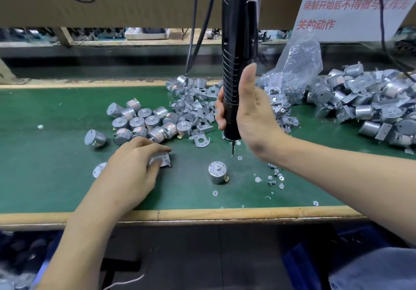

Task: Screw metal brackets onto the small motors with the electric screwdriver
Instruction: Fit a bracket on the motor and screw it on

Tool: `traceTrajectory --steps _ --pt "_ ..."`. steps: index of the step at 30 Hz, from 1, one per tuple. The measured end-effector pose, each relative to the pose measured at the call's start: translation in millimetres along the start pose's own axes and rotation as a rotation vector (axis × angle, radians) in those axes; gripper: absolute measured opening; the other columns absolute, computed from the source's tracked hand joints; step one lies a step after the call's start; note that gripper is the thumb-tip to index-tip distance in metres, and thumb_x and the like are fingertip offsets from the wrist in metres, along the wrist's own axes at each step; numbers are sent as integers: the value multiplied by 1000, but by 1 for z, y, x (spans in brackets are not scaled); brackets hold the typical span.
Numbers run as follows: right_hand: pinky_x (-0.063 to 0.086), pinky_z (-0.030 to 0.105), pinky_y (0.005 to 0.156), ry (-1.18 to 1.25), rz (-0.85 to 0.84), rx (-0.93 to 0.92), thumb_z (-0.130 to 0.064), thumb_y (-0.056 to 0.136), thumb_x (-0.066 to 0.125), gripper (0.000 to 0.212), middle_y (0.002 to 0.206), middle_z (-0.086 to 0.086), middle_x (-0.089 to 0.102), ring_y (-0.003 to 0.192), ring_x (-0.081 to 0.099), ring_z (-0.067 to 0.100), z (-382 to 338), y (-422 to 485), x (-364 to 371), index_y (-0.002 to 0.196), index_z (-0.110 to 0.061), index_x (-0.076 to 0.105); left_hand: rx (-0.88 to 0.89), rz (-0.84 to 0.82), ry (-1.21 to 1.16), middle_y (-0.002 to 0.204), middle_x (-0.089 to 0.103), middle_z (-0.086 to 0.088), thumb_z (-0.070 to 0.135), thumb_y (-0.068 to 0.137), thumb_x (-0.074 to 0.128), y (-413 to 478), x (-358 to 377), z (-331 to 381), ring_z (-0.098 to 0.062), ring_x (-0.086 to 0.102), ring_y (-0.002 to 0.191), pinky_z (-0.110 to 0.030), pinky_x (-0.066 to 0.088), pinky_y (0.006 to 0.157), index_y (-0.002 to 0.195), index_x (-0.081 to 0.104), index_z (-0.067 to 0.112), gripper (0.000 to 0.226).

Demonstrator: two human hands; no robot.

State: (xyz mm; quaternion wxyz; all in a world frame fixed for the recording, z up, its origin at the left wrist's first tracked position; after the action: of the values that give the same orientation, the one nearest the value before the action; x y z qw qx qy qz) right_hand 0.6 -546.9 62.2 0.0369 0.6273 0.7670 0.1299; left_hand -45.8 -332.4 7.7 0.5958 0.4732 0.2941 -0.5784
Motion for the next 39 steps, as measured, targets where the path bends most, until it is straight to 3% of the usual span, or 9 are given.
traceTrajectory --steps 2,5,9,13,15,18,22,28,39 --pt "45 24 49 28 -8 5 -86 58 35 76 58 -1 55 47 49 15 4 2 1 74 -14 52 3 -2 1 104 56 5 31 90 65 0 -1 -3 -20 56 88 -37 48 86 117 71 32 27" --pt "44 24 48 92 -17 36 -96 59 33 83 57 0 55 46 47 17 8 5 3 70 -16 54 20 -51 9 98 50 11 49 82 68 -2 -1 -7 -6 51 79 -30 43 78 122 66 36 42" --pt "42 25 46 151 -37 67 -90 67 27 74 56 2 52 46 45 18 10 9 6 61 -23 57 44 -86 12 93 45 22 50 79 73 -3 0 -9 19 46 81 -9 32 64 127 62 38 51" --pt "42 25 46 167 -82 40 -99 53 38 85 56 1 51 46 45 17 3 11 10 68 -17 53 37 -54 -20 95 46 17 48 81 71 0 5 -9 6 47 76 -26 35 73 123 64 34 44" --pt "41 26 47 158 -90 31 -98 58 38 86 56 1 50 46 44 18 -1 12 10 69 -14 52 40 -43 -35 100 49 14 47 82 71 1 7 -9 3 50 75 -28 38 74 118 65 33 39" --pt "40 28 48 149 -77 44 -82 83 21 77 56 2 49 46 42 18 -5 14 7 71 -12 51 83 -7 -61 97 53 16 44 82 72 1 9 -4 0 54 73 -23 41 74 114 66 26 38" --pt "38 25 46 171 -79 48 -73 82 19 70 56 4 47 44 40 18 -10 12 8 70 -11 49 187 81 -158 95 57 16 45 82 68 -2 12 21 -6 55 75 -5 36 73 113 66 21 39" --pt "32 24 43 231 -128 39 -75 81 13 73 53 4 42 41 35 18 -16 7 13 68 -12 47 295 93 -305 108 61 15 29 81 80 -8 26 47 -7 57 79 -7 36 73 115 64 21 38" --pt "30 24 43 287 -249 60 -76 78 7 76 47 2 41 37 34 17 -15 -7 26 63 -11 44 305 69 -315 104 56 13 33 81 80 -8 32 54 -6 55 79 -6 37 74 115 66 21 39"
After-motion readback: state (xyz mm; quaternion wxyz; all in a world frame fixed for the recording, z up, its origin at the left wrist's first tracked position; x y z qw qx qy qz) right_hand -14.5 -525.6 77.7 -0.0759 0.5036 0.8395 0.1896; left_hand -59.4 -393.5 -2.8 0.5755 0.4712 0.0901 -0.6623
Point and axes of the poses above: each hand's wrist, its own y-axis towards the middle knuckle, its own x-axis out of the palm, z = x × y, the point moved 2 cm from there along y, towards the middle knuckle
